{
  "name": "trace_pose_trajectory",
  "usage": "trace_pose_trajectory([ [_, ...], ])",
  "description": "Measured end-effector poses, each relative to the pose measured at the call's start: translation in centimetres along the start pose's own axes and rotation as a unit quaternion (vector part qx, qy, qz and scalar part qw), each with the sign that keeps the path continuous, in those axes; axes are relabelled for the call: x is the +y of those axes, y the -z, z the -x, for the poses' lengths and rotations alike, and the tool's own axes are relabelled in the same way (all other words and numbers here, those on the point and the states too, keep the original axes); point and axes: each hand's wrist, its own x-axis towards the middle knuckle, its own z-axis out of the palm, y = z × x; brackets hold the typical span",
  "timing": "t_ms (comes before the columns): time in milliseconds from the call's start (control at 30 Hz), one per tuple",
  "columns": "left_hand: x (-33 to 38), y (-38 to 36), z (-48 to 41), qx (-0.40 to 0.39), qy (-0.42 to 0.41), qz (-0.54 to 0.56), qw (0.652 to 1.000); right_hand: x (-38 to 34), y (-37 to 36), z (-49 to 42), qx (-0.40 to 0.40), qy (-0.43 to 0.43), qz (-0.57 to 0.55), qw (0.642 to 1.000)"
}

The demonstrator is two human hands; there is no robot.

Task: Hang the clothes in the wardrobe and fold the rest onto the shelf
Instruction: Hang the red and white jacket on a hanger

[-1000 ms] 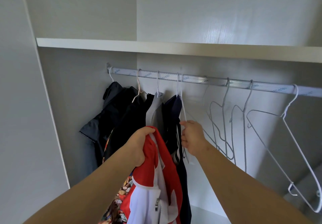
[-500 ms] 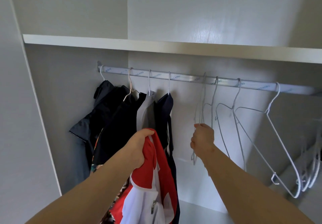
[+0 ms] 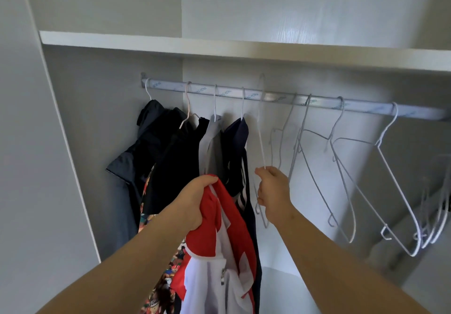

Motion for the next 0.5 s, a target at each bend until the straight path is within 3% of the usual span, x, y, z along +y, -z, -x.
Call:
trace_pose_trajectory([
  [300, -4.5, 2.0, 1.4, -0.009, 0.033, -0.058, 0.998, 5.4, 1.3, 6.2, 0.034, -0.027, 0.035, 0.998],
  [500, -8.6, 2.8, 3.1, -0.038, 0.082, -0.097, 0.991, 10.4, 4.1, 11.9, 0.055, -0.057, 0.121, 0.989],
])
